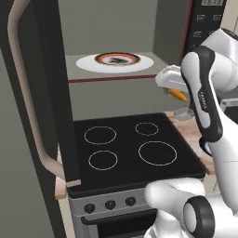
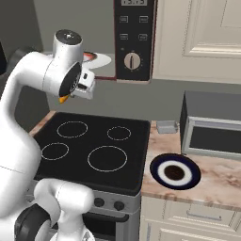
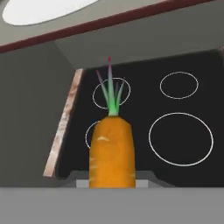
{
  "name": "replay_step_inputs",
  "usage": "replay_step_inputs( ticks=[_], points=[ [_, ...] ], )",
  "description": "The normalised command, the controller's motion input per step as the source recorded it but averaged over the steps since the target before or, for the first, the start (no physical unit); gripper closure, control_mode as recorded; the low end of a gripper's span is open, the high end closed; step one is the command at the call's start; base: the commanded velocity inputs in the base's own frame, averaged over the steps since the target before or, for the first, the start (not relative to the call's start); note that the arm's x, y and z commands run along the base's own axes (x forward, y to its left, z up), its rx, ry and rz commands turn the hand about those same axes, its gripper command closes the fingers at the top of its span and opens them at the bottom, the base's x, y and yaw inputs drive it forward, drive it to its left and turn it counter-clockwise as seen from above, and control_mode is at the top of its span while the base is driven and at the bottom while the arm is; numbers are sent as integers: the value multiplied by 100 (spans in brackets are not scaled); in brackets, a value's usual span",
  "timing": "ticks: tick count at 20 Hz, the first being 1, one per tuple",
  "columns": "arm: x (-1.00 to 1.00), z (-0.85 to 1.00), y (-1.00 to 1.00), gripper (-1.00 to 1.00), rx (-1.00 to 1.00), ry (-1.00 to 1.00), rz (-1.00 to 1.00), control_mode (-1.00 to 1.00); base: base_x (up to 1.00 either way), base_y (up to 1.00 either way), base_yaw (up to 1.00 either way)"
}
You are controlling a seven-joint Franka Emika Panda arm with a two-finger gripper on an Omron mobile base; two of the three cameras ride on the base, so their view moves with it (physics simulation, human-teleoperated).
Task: Pick the carrot from the counter and place it in the microwave.
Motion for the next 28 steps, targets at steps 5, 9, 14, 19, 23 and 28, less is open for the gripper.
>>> replay_step_inputs(
  ticks=[5, 9, 14, 19, 23, 28],
  points=[
    [38, 70, 54, 100, 7, -31, 0, -100, 0, 0, 0],
    [48, 47, 21, 100, 0, -46, 0, -100, 0, 0, 0],
    [35, 74, 37, 100, 1, -21, 0, -100, 0, 0, 0],
    [75, 43, 20, 100, 0, 1, 4, -100, 0, 0, 0],
    [84, 11, 10, 100, -1, 2, 5, -100, 0, 0, 0],
    [67, -3, 7, 100, -9, 0, 6, -100, 0, 0, 0]
  ],
)
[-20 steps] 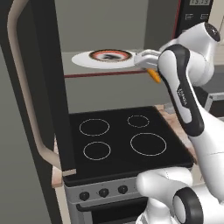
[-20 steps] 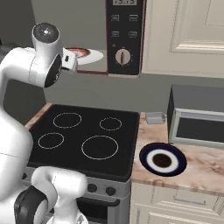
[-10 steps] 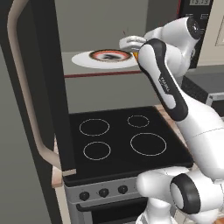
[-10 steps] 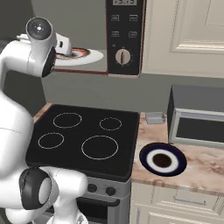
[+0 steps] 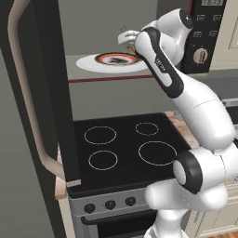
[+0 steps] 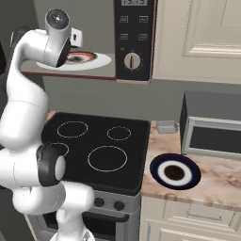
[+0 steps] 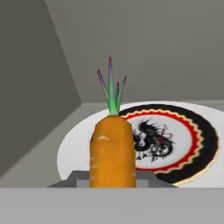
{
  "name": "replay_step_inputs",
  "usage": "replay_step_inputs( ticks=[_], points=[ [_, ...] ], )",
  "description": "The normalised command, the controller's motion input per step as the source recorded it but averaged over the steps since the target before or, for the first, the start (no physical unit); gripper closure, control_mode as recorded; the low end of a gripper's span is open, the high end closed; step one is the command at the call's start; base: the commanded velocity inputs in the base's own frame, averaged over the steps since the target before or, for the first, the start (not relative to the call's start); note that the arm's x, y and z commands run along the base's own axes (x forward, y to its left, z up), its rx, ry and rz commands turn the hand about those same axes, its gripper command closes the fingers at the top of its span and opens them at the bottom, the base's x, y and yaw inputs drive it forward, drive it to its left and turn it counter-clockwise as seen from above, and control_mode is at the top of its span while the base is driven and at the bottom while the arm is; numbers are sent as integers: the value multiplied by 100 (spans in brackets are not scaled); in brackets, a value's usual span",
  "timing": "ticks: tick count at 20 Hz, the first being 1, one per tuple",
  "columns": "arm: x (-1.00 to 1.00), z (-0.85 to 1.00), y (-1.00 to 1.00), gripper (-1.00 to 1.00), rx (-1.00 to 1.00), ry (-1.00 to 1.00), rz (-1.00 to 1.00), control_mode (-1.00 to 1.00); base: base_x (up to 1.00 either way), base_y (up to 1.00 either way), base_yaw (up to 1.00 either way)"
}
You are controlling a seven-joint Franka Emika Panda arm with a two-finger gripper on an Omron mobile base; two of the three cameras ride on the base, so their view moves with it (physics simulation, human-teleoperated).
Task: Pick the carrot from the counter and place it in the microwave.
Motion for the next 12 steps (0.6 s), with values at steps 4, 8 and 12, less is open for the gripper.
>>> replay_step_inputs(
  ticks=[4, 8, 12],
  points=[
    [34, -9, 27, 100, -16, -5, 4, -100, 0, 0, 0],
    [49, 0, 11, 100, -13, -5, 2, -100, 0, 0, 0],
    [30, 0, 8, 100, -12, 0, 1, -100, 0, 0, 0]
  ],
)
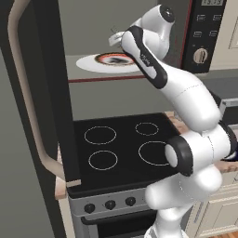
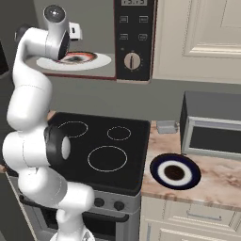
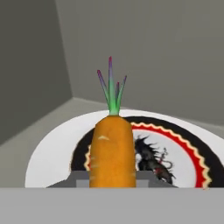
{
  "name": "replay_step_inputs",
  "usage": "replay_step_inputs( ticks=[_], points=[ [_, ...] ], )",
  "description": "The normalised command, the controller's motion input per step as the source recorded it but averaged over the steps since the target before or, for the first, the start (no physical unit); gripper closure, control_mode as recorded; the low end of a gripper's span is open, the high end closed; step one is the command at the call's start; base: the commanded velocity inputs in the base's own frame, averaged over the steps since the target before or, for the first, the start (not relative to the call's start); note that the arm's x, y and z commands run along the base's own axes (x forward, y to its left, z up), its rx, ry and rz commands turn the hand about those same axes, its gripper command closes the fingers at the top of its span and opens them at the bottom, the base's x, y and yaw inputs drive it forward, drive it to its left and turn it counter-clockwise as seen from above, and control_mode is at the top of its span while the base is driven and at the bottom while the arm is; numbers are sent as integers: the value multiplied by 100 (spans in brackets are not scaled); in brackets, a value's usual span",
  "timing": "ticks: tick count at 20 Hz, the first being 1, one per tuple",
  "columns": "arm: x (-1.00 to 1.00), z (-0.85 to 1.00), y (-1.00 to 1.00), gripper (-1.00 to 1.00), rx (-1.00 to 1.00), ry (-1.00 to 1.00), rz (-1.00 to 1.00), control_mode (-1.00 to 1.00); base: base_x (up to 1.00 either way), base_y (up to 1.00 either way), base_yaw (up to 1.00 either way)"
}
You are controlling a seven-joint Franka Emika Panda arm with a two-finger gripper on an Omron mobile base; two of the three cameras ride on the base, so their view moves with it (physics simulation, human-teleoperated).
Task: Pick the carrot from the counter and place it in the microwave.
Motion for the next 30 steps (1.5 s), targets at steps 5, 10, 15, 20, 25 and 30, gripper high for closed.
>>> replay_step_inputs(
  ticks=[5, 10, 15, 20, 25, 30],
  points=[
    [6, -9, 0, 100, -5, 0, 0, -100, 0, 0, 0],
    [3, -21, 0, 100, 0, 0, 0, -100, 0, 0, 0],
    [12, -43, 0, 100, 0, 0, 0, -100, 0, 0, 0],
    [28, -30, 0, 100, 0, 0, 0, -100, 0, 0, 0],
    [36, -13, 0, 100, 0, 0, 0, -100, 0, 0, 0],
    [26, 0, 0, 100, 0, 0, 0, -100, 0, 0, 0]
  ],
)
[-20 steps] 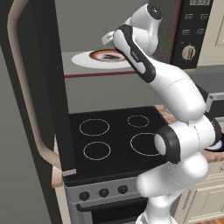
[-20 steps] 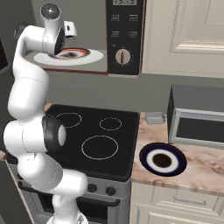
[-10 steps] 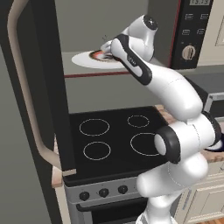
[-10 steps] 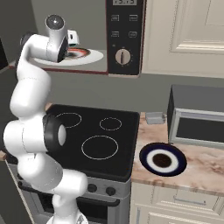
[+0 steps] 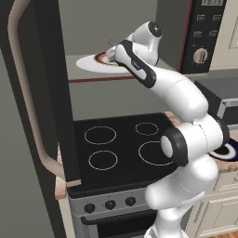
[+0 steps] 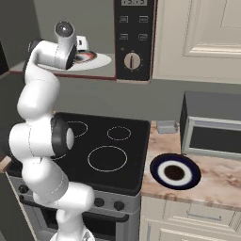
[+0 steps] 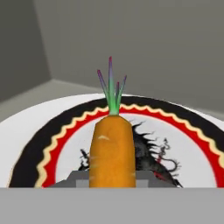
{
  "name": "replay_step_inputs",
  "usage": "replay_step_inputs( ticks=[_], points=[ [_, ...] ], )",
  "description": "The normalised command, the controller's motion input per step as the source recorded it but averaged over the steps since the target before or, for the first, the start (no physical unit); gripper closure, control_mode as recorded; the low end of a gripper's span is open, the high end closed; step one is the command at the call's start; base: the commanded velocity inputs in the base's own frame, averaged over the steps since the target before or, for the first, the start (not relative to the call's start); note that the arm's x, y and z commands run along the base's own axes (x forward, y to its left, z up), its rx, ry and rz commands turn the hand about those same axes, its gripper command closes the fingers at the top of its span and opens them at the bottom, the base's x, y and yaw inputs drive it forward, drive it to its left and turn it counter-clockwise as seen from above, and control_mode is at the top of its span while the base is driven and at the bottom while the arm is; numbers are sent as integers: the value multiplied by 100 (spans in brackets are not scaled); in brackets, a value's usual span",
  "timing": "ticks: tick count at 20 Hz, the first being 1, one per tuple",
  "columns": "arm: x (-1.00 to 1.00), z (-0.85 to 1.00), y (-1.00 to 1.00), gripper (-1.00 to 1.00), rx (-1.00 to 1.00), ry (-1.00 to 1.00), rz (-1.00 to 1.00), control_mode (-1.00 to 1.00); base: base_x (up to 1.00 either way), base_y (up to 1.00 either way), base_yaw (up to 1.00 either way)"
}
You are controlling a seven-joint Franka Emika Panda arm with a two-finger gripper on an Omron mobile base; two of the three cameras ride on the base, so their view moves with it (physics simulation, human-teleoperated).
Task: Pick the carrot from the counter and place it in the microwave.
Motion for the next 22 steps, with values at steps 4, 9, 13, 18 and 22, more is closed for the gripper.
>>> replay_step_inputs(
  ticks=[4, 9, 13, 18, 22],
  points=[
    [25, 2, 0, 100, 0, 1, 0, -100, 0, 0, 0],
    [0, 44, 0, 100, -6, 11, 0, -100, 0, 0, 0],
    [0, 42, 0, 100, -5, 10, 0, -100, 0, 0, 0],
    [9, 24, 3, 100, -4, 7, 0, -100, 0, 0, 0],
    [15, -11, 4, 100, 0, 2, 0, -100, 0, 0, 0]
  ],
)
